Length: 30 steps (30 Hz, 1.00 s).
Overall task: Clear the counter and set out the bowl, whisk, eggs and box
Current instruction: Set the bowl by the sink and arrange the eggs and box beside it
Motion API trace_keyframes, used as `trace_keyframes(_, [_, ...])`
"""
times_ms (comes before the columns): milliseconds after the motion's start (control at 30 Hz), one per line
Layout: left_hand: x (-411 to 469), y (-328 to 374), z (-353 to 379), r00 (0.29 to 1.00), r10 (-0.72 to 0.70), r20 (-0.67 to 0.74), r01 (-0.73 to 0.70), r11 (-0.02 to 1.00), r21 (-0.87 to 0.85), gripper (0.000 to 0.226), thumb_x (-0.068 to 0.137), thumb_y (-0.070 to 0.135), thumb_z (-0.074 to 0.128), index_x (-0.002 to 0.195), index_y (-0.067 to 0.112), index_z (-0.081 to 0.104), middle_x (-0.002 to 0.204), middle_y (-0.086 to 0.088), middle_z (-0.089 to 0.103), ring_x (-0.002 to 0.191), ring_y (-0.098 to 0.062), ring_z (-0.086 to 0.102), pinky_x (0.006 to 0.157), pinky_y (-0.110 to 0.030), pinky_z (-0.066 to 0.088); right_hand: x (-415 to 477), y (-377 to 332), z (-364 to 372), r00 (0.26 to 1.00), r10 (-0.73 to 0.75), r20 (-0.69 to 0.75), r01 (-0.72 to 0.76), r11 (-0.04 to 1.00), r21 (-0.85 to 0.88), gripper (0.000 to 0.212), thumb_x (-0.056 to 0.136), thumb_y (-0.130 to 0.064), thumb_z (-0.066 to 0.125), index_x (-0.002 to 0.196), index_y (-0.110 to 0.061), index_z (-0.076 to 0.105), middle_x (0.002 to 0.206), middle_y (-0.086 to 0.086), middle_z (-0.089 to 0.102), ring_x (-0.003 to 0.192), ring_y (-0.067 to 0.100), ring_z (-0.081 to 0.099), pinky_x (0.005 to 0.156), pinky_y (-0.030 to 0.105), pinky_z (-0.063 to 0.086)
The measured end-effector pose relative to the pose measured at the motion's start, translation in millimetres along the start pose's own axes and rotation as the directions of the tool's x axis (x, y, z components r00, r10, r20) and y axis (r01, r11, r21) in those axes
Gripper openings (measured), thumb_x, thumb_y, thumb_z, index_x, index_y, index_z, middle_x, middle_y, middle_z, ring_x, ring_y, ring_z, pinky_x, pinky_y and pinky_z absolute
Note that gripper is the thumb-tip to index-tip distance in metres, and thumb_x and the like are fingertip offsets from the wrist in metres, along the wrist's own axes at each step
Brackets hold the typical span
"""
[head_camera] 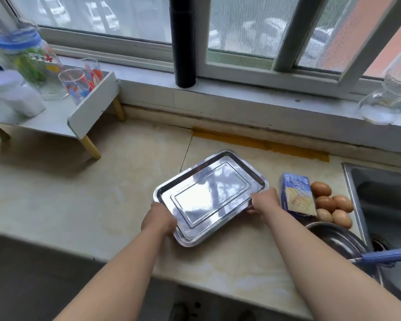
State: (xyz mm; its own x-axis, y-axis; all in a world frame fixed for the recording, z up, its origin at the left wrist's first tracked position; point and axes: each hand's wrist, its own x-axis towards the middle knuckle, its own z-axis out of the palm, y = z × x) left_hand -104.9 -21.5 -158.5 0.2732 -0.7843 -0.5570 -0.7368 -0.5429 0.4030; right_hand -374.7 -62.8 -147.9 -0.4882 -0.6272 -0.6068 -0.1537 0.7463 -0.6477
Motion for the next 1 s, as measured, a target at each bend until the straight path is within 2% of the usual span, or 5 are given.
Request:
trace_keyframes(133, [0, 2, -23, 0.994, 0.107, -0.006, -0.106, 0.992, 0.075, 0.033, 0.073, 0.023, 0.052, 0.105, 0.021, 0.059, 0.102, -0.002, 0.068, 0.083, -0.024, 0.061, 0.069, -0.028, 0.047, -27, 3, 0, 0.999, 0.021, -0.044, -0.02, 0.999, 0.036, 0.04, 0.085, 0.003, 0.045, 0.124, -0.004, 0.035, 0.087, 0.026, 0.063, 0.067, 0.034, 0.067, 0.069, 0.049, 0.059])
trace_keyframes(333, [-7, 3, -42, 0.985, 0.155, -0.08, -0.159, 0.986, -0.047, 0.008, 0.08, 0.008, 0.049, 0.075, 0.013, 0.052, 0.077, -0.006, 0.058, 0.069, -0.026, 0.053, 0.061, -0.026, 0.039, -56, 23, 2, 0.997, 0.053, -0.053, -0.042, 0.981, 0.19, 0.028, 0.082, -0.001, 0.049, 0.109, 0.008, 0.049, 0.077, 0.019, 0.066, 0.039, 0.02, 0.061, 0.037, 0.025, 0.048])
trace_keyframes(533, [-15, -9, -49, 0.986, 0.141, -0.089, -0.163, 0.931, -0.327, 0.015, 0.075, 0.007, 0.052, 0.085, 0.011, 0.061, 0.086, -0.011, 0.067, 0.078, -0.031, 0.063, 0.069, -0.035, 0.053, 23, 81, 14, 0.989, 0.122, -0.086, -0.11, 0.985, 0.134, 0.064, 0.047, -0.014, 0.056, 0.109, -0.002, 0.047, 0.093, 0.013, 0.052, 0.077, 0.028, 0.057, 0.054, 0.022, 0.039])
trace_keyframes(633, [-25, -17, -54, 0.986, 0.161, -0.03, -0.16, 0.905, -0.394, 0.023, 0.07, 0.003, 0.046, 0.082, 0.019, 0.057, 0.087, -0.01, 0.064, 0.086, -0.035, 0.064, 0.08, -0.045, 0.058, -8, 76, 11, 0.992, 0.109, -0.061, -0.103, 0.99, 0.095, 0.053, 0.057, -0.009, 0.063, 0.109, 0.001, 0.057, 0.093, 0.017, 0.059, 0.077, 0.028, 0.059, 0.065, 0.028, 0.051])
trace_keyframes(1000, [-20, -63, -75, 0.956, 0.23, -0.184, -0.249, 0.965, -0.082, 0.021, 0.08, 0.009, 0.057, 0.101, 0.007, 0.063, 0.102, -0.014, 0.066, 0.085, -0.031, 0.061, 0.068, -0.029, 0.044, -84, 64, 35, 0.997, 0.014, 0.078, -0.018, 0.998, 0.053, 0.029, 0.074, -0.002, 0.065, 0.103, 0.002, 0.061, 0.098, 0.022, 0.068, 0.073, 0.023, 0.064, 0.069, 0.032, 0.057])
